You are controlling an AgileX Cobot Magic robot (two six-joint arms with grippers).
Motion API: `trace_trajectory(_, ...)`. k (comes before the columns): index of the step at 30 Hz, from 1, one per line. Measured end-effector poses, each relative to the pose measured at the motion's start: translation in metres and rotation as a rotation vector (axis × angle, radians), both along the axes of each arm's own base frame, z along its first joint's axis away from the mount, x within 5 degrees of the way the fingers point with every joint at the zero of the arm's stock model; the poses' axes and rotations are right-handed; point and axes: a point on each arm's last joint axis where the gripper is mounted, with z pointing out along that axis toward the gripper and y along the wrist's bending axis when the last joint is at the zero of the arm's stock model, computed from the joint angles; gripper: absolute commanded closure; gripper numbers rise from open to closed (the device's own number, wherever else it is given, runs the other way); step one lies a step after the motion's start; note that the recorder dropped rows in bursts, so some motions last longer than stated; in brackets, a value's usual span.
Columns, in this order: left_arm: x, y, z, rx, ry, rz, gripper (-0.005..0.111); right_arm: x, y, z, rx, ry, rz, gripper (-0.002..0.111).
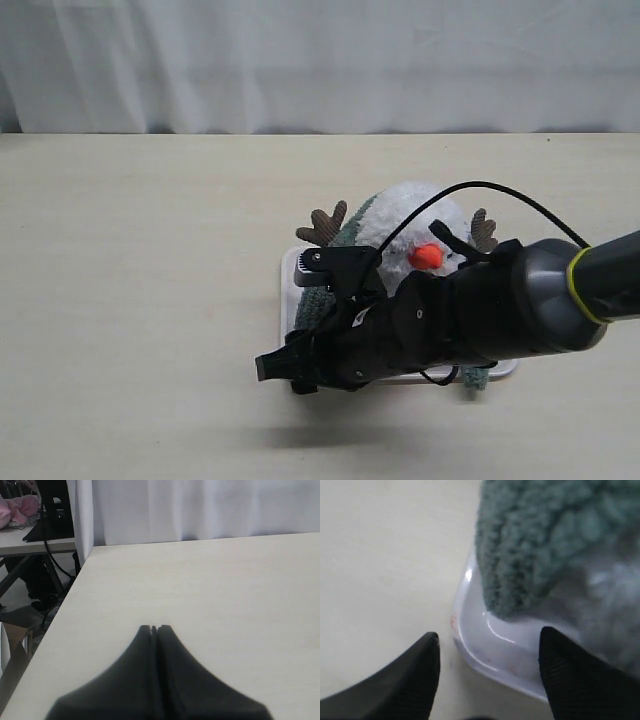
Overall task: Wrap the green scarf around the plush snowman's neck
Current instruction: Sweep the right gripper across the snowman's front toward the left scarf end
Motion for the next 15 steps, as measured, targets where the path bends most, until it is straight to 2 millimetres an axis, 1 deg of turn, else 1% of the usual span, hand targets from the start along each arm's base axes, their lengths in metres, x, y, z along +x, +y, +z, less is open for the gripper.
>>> trace_trajectory(7,0.0000,0.0000,0.0000,0.000,0.000,0.000,0.107,0.0072,-0.0022,0.0018,0.012,-0.094,-0.045,0.053)
trace_trajectory(11,0.0000,0.0000,0.0000,0.000,0.000,0.000,0.107,0.0085,-0.0023,0.0021,0.017,-0.106,-0.057,0.053)
trace_trajectory(15,0.0000,0.0000,0.0000,0.000,0.000,0.000,0.107,0.0085,-0.0024,-0.0031,0.013,-0.090,-0.072,0.053)
